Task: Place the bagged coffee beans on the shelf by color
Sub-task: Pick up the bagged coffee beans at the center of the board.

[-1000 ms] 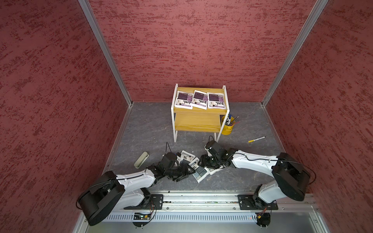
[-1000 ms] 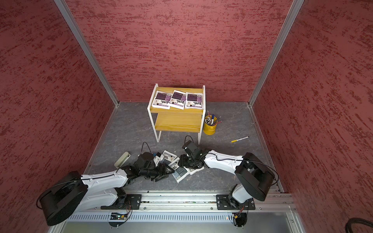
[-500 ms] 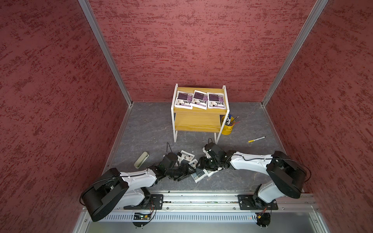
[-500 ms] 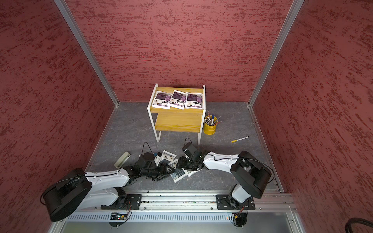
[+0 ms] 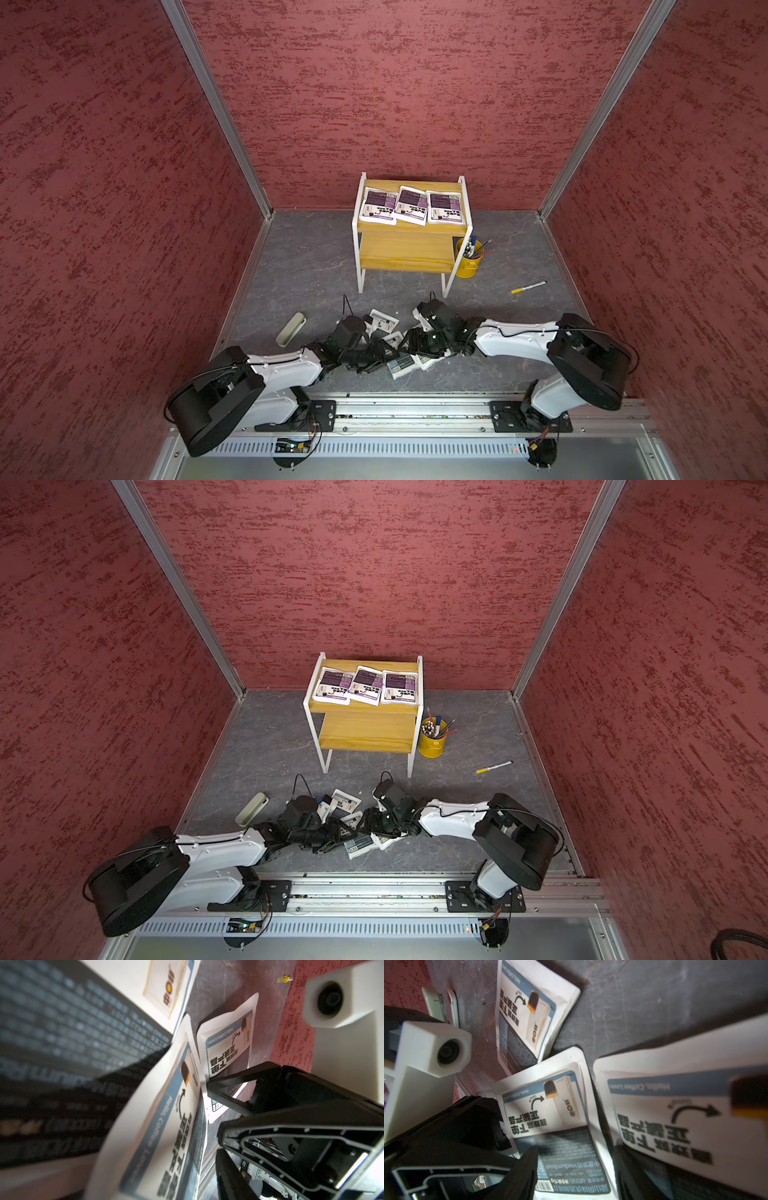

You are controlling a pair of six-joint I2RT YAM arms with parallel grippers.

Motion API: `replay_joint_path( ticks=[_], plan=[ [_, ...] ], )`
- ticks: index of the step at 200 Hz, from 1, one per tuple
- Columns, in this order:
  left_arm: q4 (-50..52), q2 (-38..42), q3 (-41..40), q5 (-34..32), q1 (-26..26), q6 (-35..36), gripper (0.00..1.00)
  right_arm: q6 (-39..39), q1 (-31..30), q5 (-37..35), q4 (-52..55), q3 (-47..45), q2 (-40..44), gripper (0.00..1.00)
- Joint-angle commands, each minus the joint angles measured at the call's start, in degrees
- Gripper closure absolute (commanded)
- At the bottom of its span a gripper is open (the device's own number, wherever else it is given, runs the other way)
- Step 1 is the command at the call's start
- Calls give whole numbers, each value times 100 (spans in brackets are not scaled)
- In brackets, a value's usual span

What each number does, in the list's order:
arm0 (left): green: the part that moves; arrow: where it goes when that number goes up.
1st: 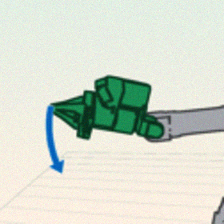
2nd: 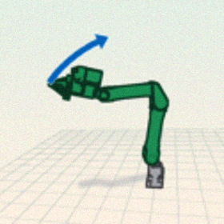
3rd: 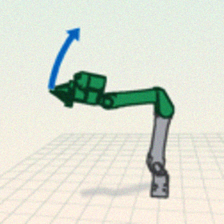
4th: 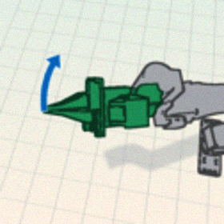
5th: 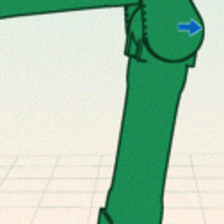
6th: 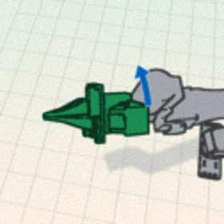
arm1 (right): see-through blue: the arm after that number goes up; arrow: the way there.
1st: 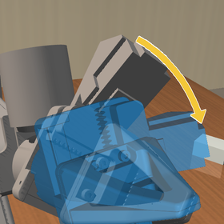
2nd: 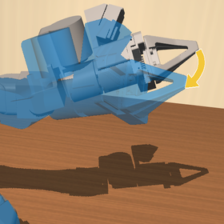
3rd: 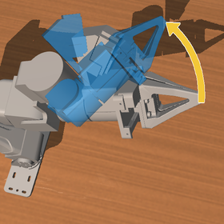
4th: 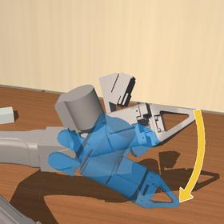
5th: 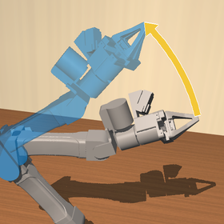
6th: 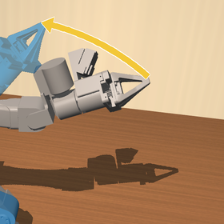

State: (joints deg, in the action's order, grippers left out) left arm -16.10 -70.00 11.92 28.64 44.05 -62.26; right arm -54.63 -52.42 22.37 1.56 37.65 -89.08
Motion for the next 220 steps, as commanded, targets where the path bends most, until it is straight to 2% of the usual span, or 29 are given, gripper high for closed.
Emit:
replay_joint_path(
  ticks=[1,49,94,123,148,173,197,220],
  plan=[
    [156,162,-63,-72,20,41,66,-63,-80,-22,477,-189,-68,38],
    [459,537,-94,-62,7,115,81,-101,-75,-17,502,-170,182,38],
    [1138,1213,-21,-4,-24,225,82,-127,-48,53,531,-122,532,38],
    [1938,1949,196,177,-119,452,82,-202,8,220,349,-165,1215,37],
    [2403,2648,377,622,-438,579,82,-255,85,567,-19,-214,1748,36],
    [2594,3095,601,1343,-1032,616,82,-401,178,846,-364,-290,2295,35],
    [2514,3136,860,2043,-1530,618,82,-724,323,966,-916,-528,2840,34],
    [2260,2927,1157,2491,-1732,569,82,-909,491,1084,-1263,-686,3270,31]
  ],
)
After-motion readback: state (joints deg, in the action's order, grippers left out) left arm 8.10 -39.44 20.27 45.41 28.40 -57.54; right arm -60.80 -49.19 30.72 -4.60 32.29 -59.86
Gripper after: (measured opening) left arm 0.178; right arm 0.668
